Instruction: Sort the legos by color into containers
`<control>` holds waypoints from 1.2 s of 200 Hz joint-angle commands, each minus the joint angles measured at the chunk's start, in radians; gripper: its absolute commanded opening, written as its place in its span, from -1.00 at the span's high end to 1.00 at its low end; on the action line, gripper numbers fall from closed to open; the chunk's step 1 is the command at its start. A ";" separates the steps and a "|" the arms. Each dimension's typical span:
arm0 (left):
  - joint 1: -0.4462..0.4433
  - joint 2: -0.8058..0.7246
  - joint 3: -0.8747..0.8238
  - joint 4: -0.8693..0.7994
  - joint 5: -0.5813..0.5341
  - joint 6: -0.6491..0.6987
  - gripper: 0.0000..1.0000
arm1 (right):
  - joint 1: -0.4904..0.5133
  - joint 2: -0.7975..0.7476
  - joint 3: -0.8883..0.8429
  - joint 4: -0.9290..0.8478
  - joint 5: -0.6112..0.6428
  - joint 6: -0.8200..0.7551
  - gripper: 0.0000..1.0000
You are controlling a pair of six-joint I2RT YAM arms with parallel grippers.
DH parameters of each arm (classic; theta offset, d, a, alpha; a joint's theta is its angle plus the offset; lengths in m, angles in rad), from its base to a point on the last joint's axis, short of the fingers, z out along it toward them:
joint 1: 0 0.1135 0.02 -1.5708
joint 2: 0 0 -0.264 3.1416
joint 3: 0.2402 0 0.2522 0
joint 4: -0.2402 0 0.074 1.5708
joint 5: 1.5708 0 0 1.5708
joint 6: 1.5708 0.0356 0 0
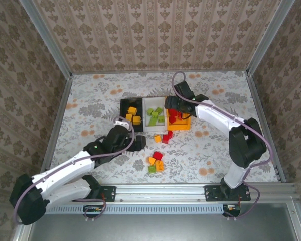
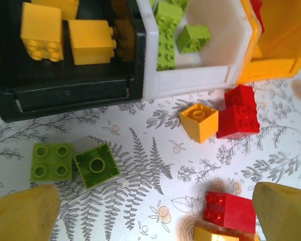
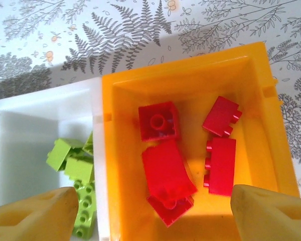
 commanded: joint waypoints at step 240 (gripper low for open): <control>-0.252 0.726 0.408 -0.197 0.119 0.184 -0.13 | -0.014 -0.464 -0.461 0.055 0.008 0.036 -0.70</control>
